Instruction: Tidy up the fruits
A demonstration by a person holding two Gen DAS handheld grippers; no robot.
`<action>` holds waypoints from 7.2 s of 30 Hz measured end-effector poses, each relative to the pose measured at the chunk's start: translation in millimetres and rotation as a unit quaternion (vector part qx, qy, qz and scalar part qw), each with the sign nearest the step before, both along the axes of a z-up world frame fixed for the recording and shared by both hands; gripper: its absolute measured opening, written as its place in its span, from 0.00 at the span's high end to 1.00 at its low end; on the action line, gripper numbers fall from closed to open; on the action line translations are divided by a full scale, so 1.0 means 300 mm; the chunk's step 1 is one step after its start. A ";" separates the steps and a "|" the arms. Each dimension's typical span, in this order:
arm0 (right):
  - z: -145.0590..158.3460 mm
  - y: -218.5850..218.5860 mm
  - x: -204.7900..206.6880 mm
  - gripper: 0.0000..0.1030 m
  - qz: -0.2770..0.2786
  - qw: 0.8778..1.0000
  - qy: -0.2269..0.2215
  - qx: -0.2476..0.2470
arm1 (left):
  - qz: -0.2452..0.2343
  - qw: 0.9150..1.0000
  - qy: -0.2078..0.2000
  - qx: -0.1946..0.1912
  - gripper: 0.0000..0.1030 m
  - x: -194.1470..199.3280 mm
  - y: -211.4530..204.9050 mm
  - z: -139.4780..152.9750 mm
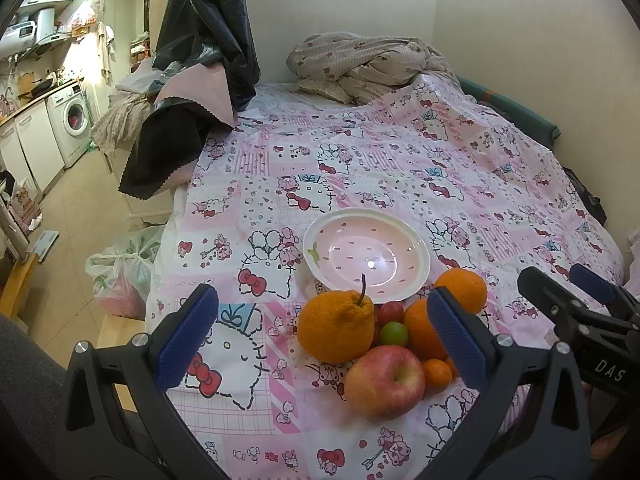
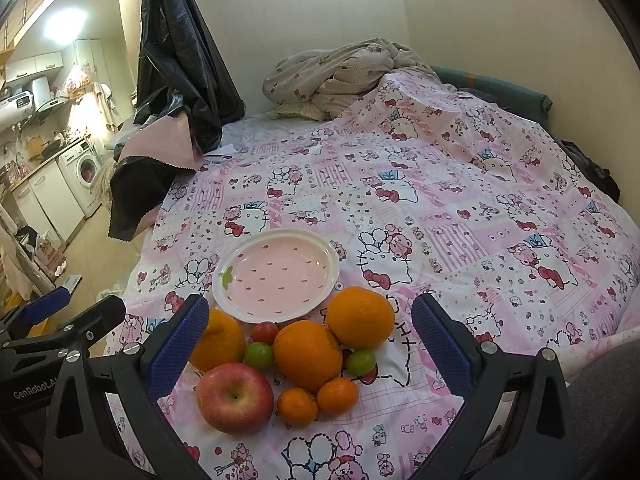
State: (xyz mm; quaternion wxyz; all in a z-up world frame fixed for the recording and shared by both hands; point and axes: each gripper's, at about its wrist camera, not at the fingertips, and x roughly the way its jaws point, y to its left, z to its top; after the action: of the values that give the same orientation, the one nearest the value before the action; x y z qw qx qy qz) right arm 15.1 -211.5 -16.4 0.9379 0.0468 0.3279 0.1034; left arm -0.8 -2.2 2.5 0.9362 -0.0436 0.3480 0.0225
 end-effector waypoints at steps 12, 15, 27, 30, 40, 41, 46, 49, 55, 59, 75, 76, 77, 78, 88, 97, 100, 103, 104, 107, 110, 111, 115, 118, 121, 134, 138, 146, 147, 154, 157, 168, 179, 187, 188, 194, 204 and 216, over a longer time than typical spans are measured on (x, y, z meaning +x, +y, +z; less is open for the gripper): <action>-0.001 -0.001 0.000 0.00 0.000 1.000 0.001 0.002 | 0.004 1.000 -0.001 0.000 0.00 0.000 0.006 0.002; -0.001 -0.001 0.000 0.00 0.000 1.000 0.001 0.003 | 0.003 1.000 -0.001 0.000 0.00 0.000 0.006 0.002; 0.001 -0.002 0.000 0.00 0.001 1.000 0.000 0.005 | 0.005 1.000 0.000 -0.001 0.00 0.000 0.011 0.004; 0.001 -0.003 0.000 0.00 0.001 1.000 0.000 0.005 | 0.005 1.000 -0.001 0.000 0.00 -0.001 0.012 0.003; 0.006 0.000 0.001 0.00 0.001 1.000 0.000 0.006 | 0.006 1.000 -0.003 -0.003 0.00 -0.003 0.009 0.002; 0.005 0.000 0.001 0.00 0.001 1.000 0.000 0.006 | 0.007 1.000 -0.003 -0.002 0.00 -0.004 0.009 0.001; 0.003 0.003 0.002 0.00 0.001 1.000 0.001 0.006 | 0.006 1.000 -0.002 -0.003 0.00 -0.004 0.007 0.002; -0.002 -0.002 0.004 0.00 0.000 1.000 0.001 0.008 | 0.006 1.000 -0.001 -0.003 0.00 -0.003 0.006 0.002; -0.002 -0.001 0.004 0.00 0.000 1.000 0.001 0.008 | 0.006 1.000 0.000 -0.003 0.00 -0.003 0.005 0.001; -0.005 0.000 0.004 0.00 0.000 1.000 0.002 0.009 | 0.005 1.000 0.000 -0.003 0.00 -0.004 0.004 -0.001; 0.025 -0.053 0.108 0.00 0.036 0.994 0.077 0.070 | 0.003 0.998 0.056 -0.016 0.00 0.067 0.028 0.018; 0.032 -0.056 0.124 0.00 0.042 0.993 0.083 0.073 | 0.002 0.998 0.062 -0.018 0.00 0.078 0.030 0.019; 0.042 -0.060 0.141 0.00 0.047 0.992 0.088 0.078 | 0.001 0.997 0.069 -0.020 0.00 0.088 0.032 0.021; 0.048 -0.062 0.155 0.00 0.051 0.991 0.093 0.081 | -0.001 0.997 0.076 -0.023 0.00 0.102 0.035 0.023; -0.013 -0.105 0.322 0.00 0.064 0.975 0.195 0.091 | -0.010 0.984 0.175 -0.031 0.00 0.253 0.058 -0.028; -0.147 -0.163 0.367 0.00 0.030 0.962 0.246 0.115 | 0.003 0.968 0.246 -0.057 0.00 0.336 0.088 -0.125; -0.186 -0.190 0.372 0.00 0.012 0.957 0.260 0.127 | 0.011 0.963 0.264 -0.052 0.01 0.355 0.095 -0.168; -0.195 -0.205 0.378 0.00 0.000 0.955 0.264 0.134 | 0.015 0.956 0.288 -0.050 0.04 0.372 0.095 -0.219; -0.194 -0.209 0.380 0.00 -0.004 0.956 0.262 0.133 | 0.015 0.954 0.295 -0.052 0.05 0.377 0.093 -0.235; -0.200 -0.211 0.389 0.00 -0.007 0.956 0.262 0.132 | 0.014 0.949 0.311 -0.059 0.05 0.398 0.074 -0.278; -0.201 -0.208 0.388 0.00 -0.009 0.957 0.261 0.128 | -0.005 0.943 0.331 -0.044 0.05 0.418 0.028 -0.327; -0.201 -0.207 0.388 0.00 -0.008 0.957 0.260 0.127 | -0.007 0.940 0.338 -0.040 0.05 0.422 0.017 -0.347; -0.205 -0.203 0.391 0.00 -0.008 0.958 0.260 0.120 | -0.009 0.937 0.347 -0.028 0.07 0.437 -0.003 -0.400; -0.210 -0.202 0.394 0.00 -0.008 0.958 0.261 0.121 | -0.009 0.936 0.351 -0.032 0.07 0.447 -0.014 -0.419; -0.209 -0.203 0.394 0.00 -0.009 0.958 0.259 0.119 | -0.015 0.937 0.346 -0.039 0.19 0.458 -0.024 -0.431; -0.210 -0.187 0.392 0.00 -0.006 0.961 0.258 0.102 | -0.030 0.942 0.329 -0.057 0.26 0.448 -0.024 -0.434; -0.210 -0.188 0.386 0.00 -0.008 0.962 0.255 0.097 | -0.031 0.942 0.327 -0.071 0.34 0.440 -0.015 -0.413; -0.205 -0.293 0.427 0.00 -0.057 0.955 0.260 0.132 | -0.029 0.941 0.316 -0.119 0.36 0.382 0.074 -0.309; -0.211 -0.300 0.438 0.00 -0.065 0.954 0.265 0.128 | -0.031 0.942 0.311 -0.119 0.36 0.373 0.081 -0.294; -0.371 -0.219 0.560 0.14 -0.023 0.917 0.380 0.120 | -0.008 0.946 0.290 -0.144 0.36 0.359 0.148 -0.266; -0.434 -0.151 0.583 0.15 -0.019 0.914 0.397 0.075 | 0.003 0.948 0.286 -0.138 0.36 0.368 0.158 -0.270; -0.594 -0.108 0.611 0.14 -0.032 0.890 0.444 0.100 | 0.011 0.944 0.284 -0.167 0.36 0.380 0.183 -0.277; -0.519 -0.169 0.595 0.21 -0.040 0.907 0.401 0.124 | 0.019 0.946 0.273 -0.174 0.36 0.368 0.193 -0.268; -0.361 -0.256 0.571 0.76 -0.035 0.920 0.321 0.223 | 0.026 0.949 0.264 -0.168 0.36 0.363 0.209 -0.267; -0.346 -0.258 0.569 0.75 -0.034 0.922 0.317 0.221 | 0.027 0.950 0.263 -0.166 0.36 0.364 0.208 -0.267; -0.387 -0.283 0.553 0.72 -0.052 0.910 0.351 0.216 | 0.028 0.950 0.269 -0.155 0.36 0.363 0.198 -0.284; -0.470 -0.243 0.579 0.26 -0.072 0.898 0.384 0.200 | 0.028 0.950 0.265 -0.164 0.36 0.370 0.203 -0.275; -0.604 -0.169 0.645 0.19 -0.064 0.884 0.421 0.191 | 0.016 0.955 0.253 -0.155 0.38 0.388 0.186 -0.273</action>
State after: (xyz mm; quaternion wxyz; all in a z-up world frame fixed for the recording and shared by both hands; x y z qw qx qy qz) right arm 208.4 -262.1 -197.7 0.6891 0.2848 0.6621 0.0746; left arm 115.7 53.6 -79.3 0.7987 -0.1865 0.5721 -0.0059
